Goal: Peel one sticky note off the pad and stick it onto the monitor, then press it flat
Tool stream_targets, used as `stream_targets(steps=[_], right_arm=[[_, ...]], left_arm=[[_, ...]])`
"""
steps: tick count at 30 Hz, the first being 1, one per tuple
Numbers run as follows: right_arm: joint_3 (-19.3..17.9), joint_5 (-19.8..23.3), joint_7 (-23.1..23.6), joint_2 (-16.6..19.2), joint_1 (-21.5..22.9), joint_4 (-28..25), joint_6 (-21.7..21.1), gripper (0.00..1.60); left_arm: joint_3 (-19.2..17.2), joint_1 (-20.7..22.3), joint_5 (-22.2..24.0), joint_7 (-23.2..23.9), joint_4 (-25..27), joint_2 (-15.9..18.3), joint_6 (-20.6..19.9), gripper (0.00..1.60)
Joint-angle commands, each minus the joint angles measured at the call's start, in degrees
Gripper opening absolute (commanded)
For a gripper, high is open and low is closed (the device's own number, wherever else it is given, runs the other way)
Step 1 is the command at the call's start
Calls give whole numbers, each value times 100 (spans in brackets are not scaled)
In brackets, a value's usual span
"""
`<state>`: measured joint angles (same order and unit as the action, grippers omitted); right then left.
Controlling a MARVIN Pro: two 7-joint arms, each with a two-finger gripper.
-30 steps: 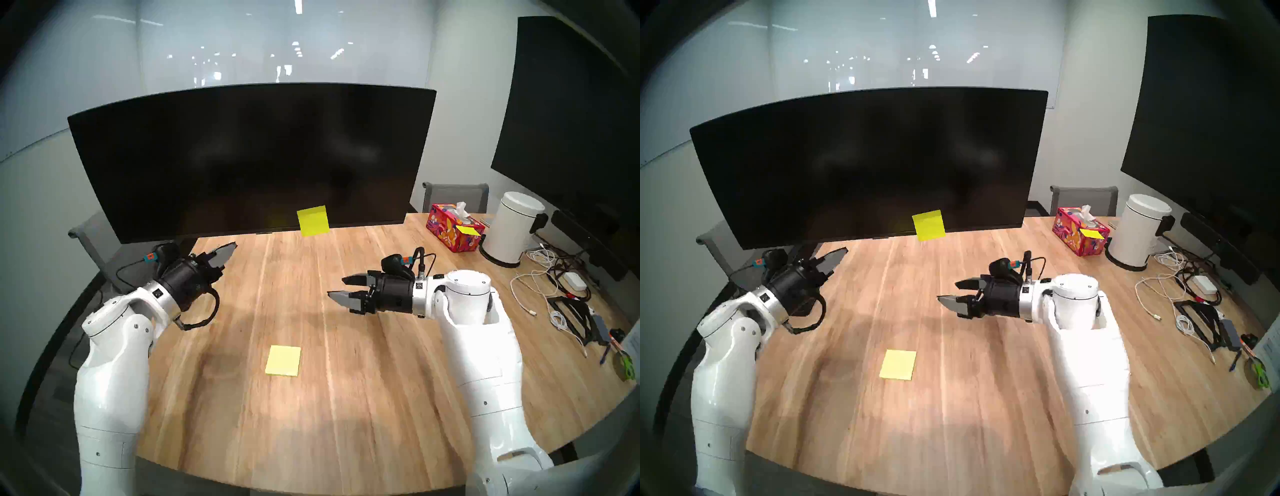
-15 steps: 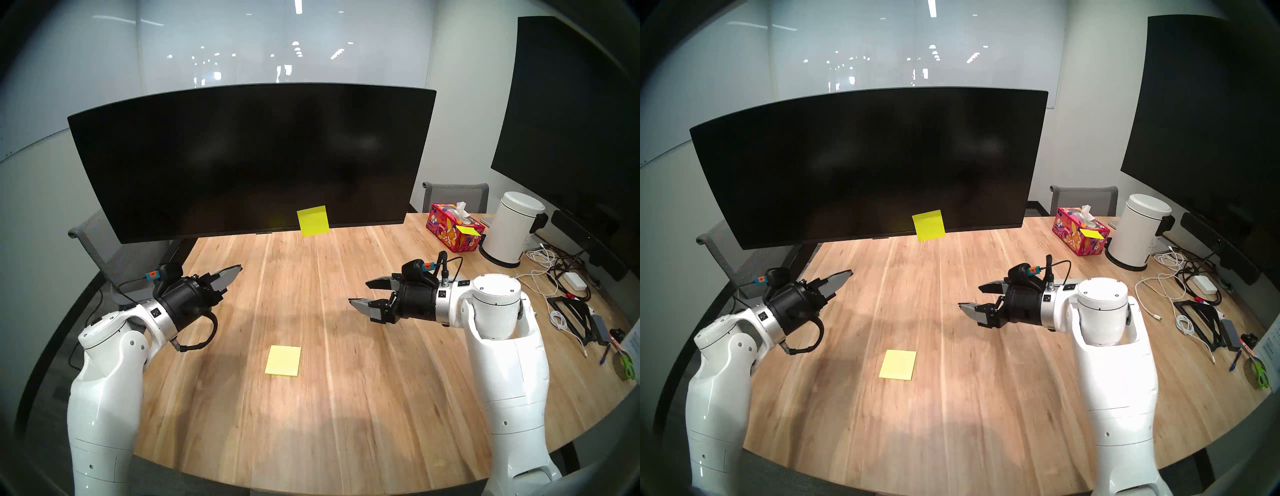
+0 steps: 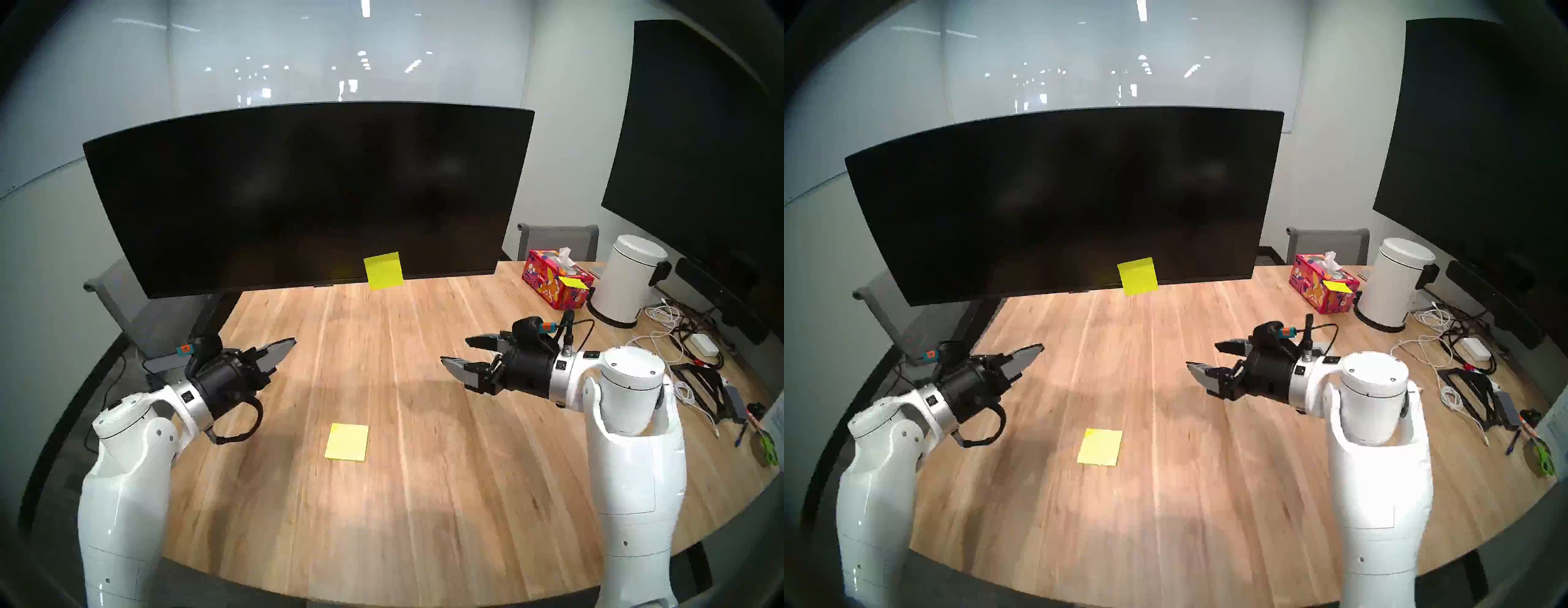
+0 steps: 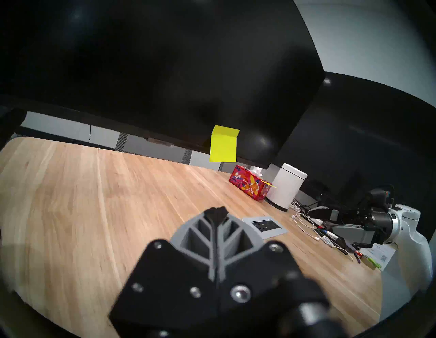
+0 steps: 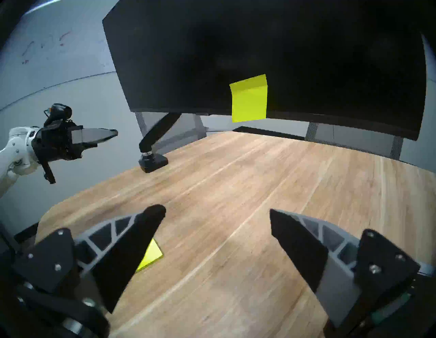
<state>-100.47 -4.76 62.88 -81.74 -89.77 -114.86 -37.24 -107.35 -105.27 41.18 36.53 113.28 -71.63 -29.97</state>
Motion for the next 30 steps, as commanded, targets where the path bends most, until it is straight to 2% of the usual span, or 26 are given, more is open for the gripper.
stream_targets(steps=[1,10,23,30], right_arm=[[76,41,46,-44,-46,-256,77,160],[124,-21,52,25,-134,-380,49,160],[103,-71,23,-7,-187,-398,61,160],[76,-57,-25,-54,-223,-395,81,160]], left_arm=[[-36,-60,-9,77,112,39,52,0],[-104,-219,-160,181,141,164,151,0],[-133,-311,-356,356,133,125,435,0],[-127,-324,-377,389,181,145,393,0]])
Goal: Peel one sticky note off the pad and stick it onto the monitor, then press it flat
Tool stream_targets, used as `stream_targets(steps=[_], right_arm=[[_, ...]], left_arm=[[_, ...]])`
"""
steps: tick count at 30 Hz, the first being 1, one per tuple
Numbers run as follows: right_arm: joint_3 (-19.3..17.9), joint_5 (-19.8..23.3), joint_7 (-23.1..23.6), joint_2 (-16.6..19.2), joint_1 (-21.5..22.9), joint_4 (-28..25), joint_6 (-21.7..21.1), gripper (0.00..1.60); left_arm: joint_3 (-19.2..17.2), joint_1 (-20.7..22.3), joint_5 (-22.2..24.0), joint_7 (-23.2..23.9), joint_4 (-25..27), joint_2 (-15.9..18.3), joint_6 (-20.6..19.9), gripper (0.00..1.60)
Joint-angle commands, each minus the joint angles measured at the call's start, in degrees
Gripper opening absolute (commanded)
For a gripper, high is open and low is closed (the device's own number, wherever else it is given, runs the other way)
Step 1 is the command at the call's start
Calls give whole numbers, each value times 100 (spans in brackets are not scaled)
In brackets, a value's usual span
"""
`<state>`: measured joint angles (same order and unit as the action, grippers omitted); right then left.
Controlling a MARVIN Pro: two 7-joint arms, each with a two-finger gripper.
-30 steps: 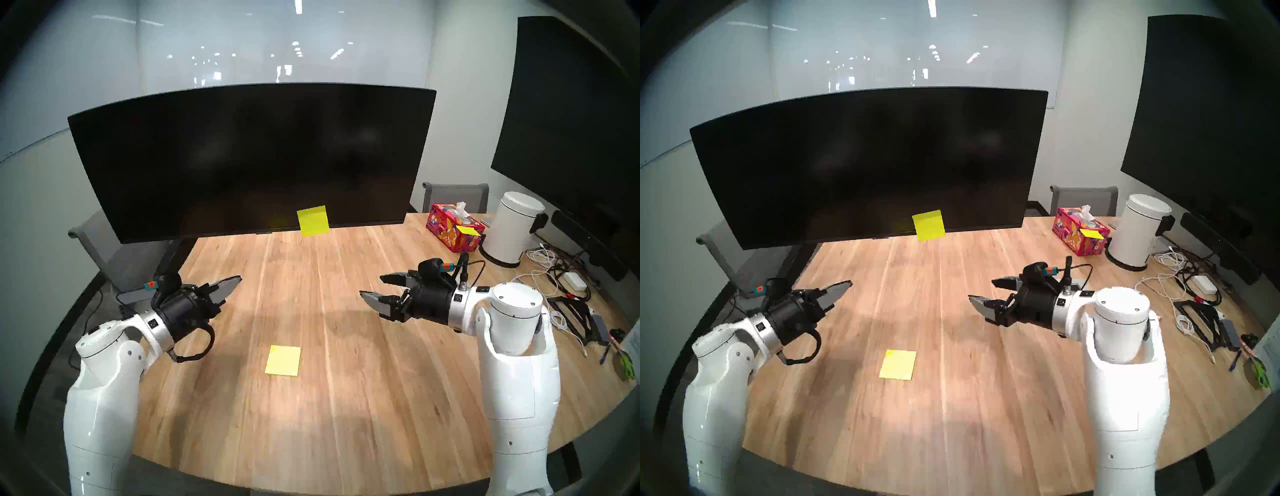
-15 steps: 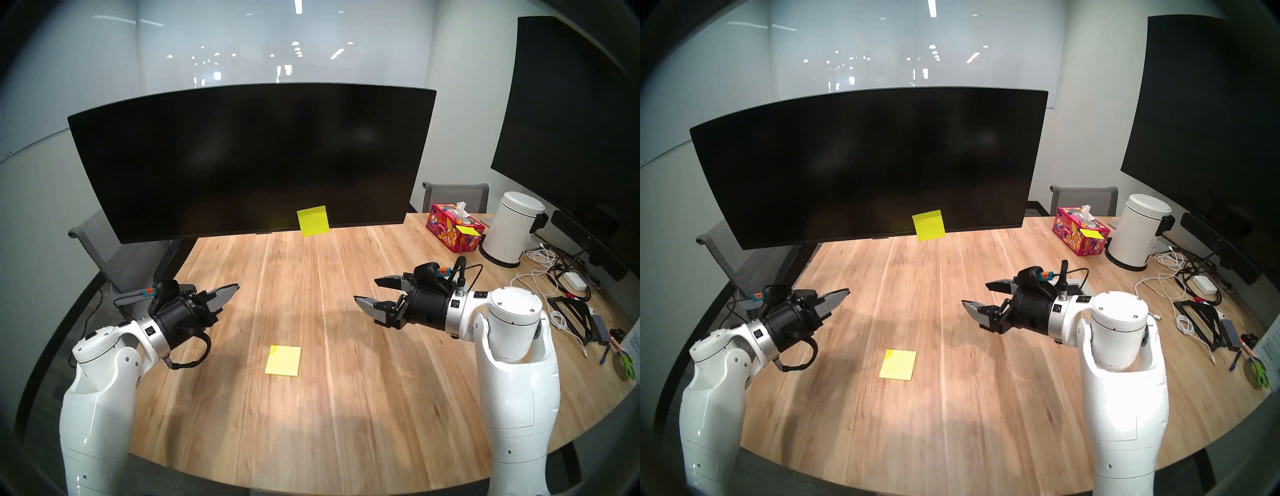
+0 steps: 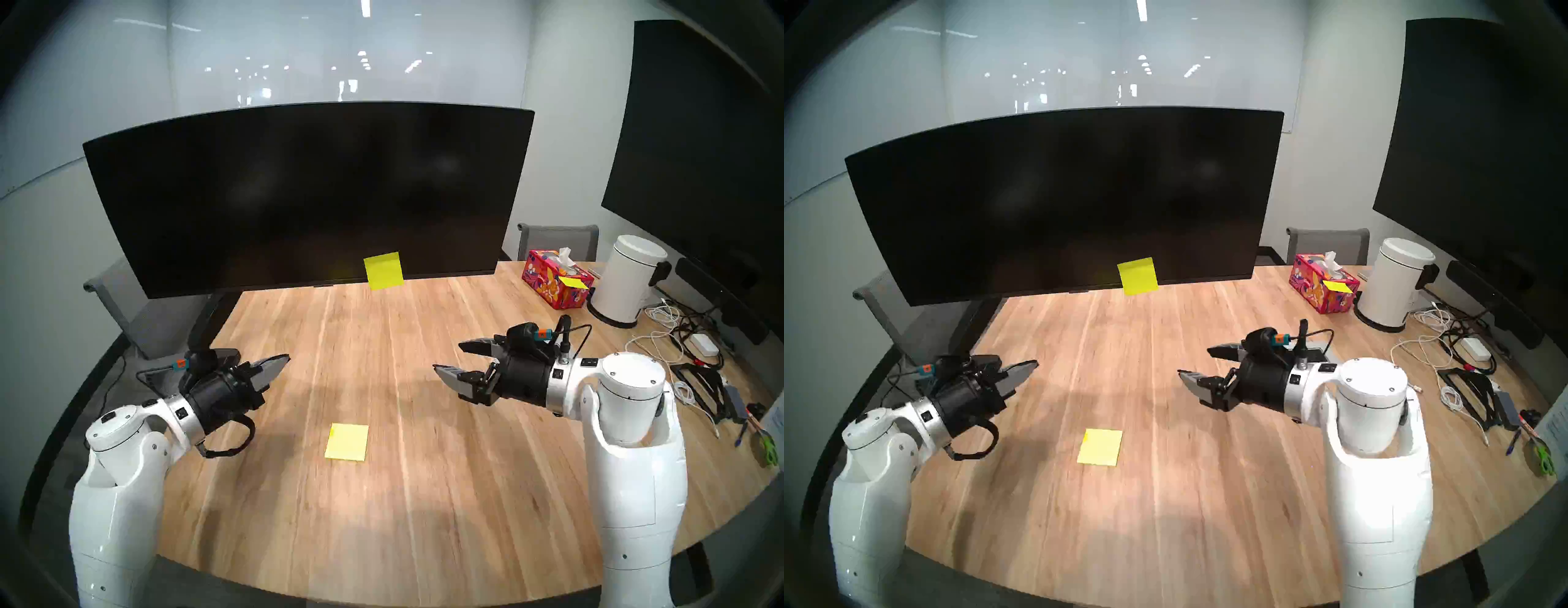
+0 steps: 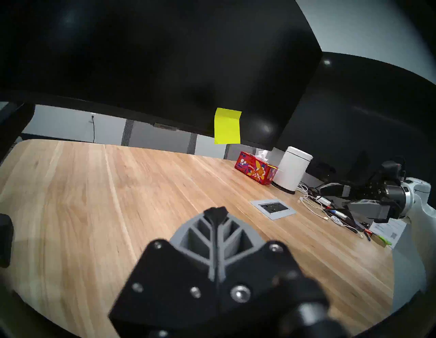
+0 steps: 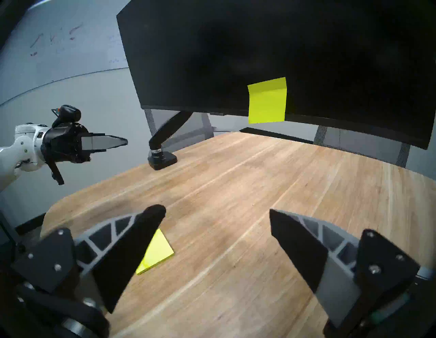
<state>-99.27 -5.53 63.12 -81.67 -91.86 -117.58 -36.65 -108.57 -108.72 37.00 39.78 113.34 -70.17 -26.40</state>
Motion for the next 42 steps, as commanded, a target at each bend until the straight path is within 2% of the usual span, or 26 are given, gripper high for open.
stream_targets(steps=[1,42], right_arm=[[-47,25,-50,-61,-20,-120,26,160],[-60,22,-42,-83,-25,-120,27,160]], left_arm=[[-7,19,37,36,189,-19,26,0],[-11,34,9,76,186,-17,-1,0]])
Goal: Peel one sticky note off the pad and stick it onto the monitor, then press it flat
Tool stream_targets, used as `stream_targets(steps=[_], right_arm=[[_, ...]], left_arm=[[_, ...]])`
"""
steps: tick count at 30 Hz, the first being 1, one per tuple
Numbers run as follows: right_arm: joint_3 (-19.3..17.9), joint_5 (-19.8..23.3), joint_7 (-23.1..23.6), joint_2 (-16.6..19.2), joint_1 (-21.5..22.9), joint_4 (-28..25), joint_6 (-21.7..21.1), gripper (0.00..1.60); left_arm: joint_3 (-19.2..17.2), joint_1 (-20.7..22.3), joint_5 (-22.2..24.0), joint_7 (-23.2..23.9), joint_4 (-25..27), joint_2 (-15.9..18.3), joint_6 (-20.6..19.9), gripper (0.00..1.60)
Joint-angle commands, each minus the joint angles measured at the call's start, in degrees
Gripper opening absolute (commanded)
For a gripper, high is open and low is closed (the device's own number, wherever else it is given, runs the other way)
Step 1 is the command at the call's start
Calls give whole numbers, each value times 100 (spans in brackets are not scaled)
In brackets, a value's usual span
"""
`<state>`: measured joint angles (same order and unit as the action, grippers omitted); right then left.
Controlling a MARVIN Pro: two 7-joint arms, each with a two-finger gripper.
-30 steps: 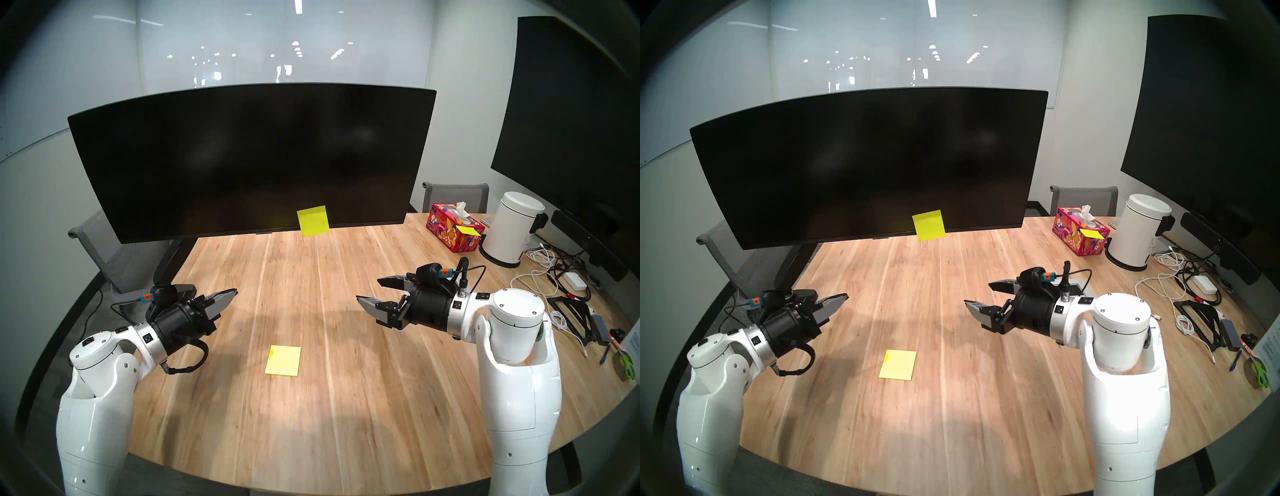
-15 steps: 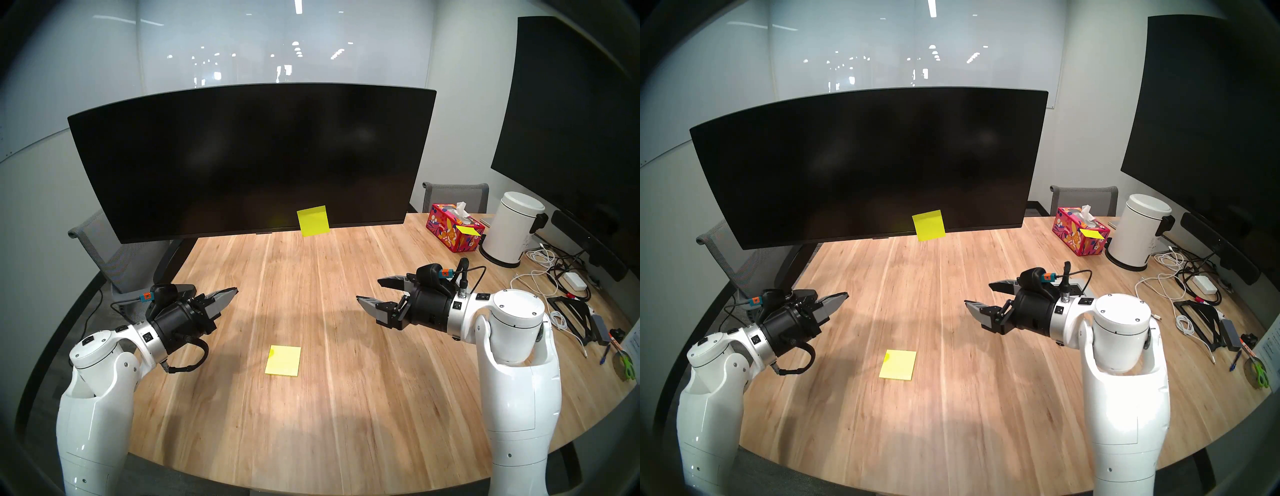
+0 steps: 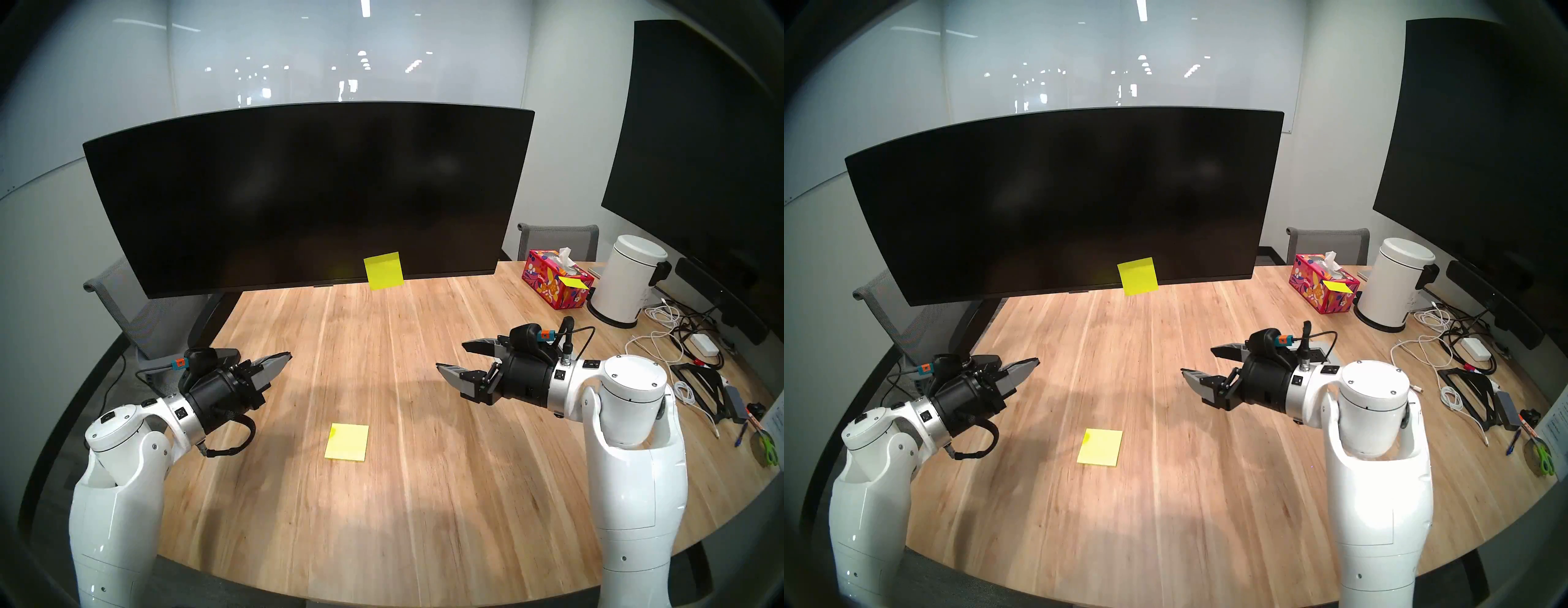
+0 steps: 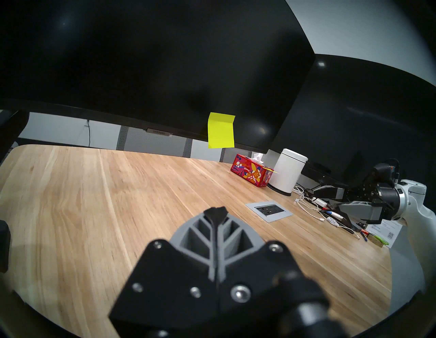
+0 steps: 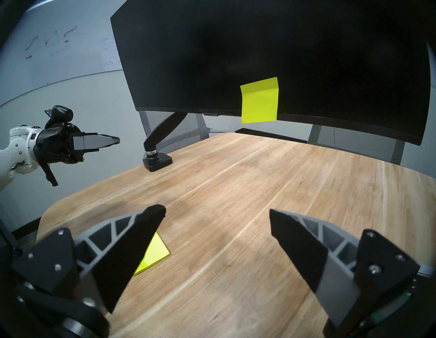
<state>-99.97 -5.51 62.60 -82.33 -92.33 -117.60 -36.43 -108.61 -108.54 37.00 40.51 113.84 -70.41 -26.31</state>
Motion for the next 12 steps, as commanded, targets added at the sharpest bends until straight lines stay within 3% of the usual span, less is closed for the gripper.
stream_targets(steps=[1,12], right_arm=[[10,20,11,-18,21,-119,5,160],[8,13,17,-23,22,-119,6,160]], left_arm=[[-8,16,9,3,137,7,-10,0],[-9,16,7,5,137,5,-11,0]])
